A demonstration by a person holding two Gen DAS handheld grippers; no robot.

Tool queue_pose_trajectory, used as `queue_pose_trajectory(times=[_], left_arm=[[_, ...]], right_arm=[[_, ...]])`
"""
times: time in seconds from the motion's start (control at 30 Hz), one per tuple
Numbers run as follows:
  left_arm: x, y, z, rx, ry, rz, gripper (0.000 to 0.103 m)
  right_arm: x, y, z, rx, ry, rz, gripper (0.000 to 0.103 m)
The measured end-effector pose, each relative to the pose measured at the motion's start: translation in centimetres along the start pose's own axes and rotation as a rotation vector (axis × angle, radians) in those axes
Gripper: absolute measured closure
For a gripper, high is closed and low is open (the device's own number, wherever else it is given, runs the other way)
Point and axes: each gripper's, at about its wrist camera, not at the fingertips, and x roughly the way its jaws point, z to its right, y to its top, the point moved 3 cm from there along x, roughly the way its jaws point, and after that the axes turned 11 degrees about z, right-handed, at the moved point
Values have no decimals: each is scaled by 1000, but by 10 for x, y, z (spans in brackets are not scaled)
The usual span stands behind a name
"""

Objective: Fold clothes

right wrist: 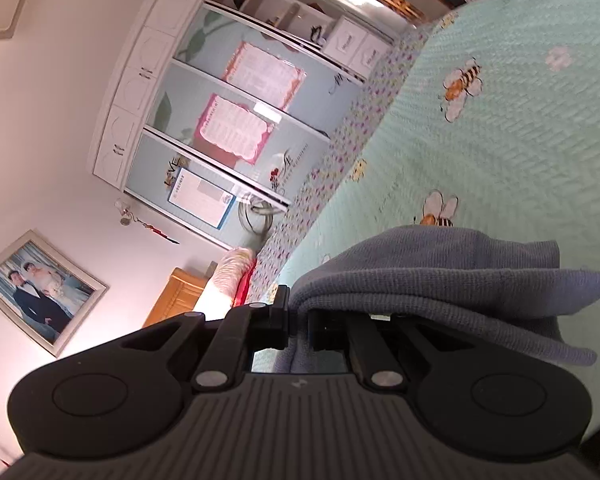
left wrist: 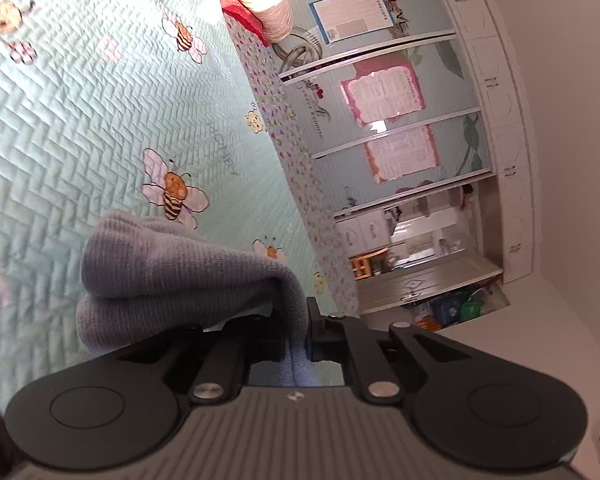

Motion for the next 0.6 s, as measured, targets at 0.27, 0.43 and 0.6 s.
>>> queue_pose_trajectory(times=[0.27, 0.43, 0.6], left_arm=[[50, 12, -7, 7, 312, -203, 95], [180, 48, 11, 74, 386, -264, 93], [338, 67, -15, 65, 439, -394, 63]], right_arm=[[26, 1, 24, 241, -155, -81, 96], [106, 16, 48, 313, -254, -110, 95], [232, 39, 93, 299, -331, -119, 74]])
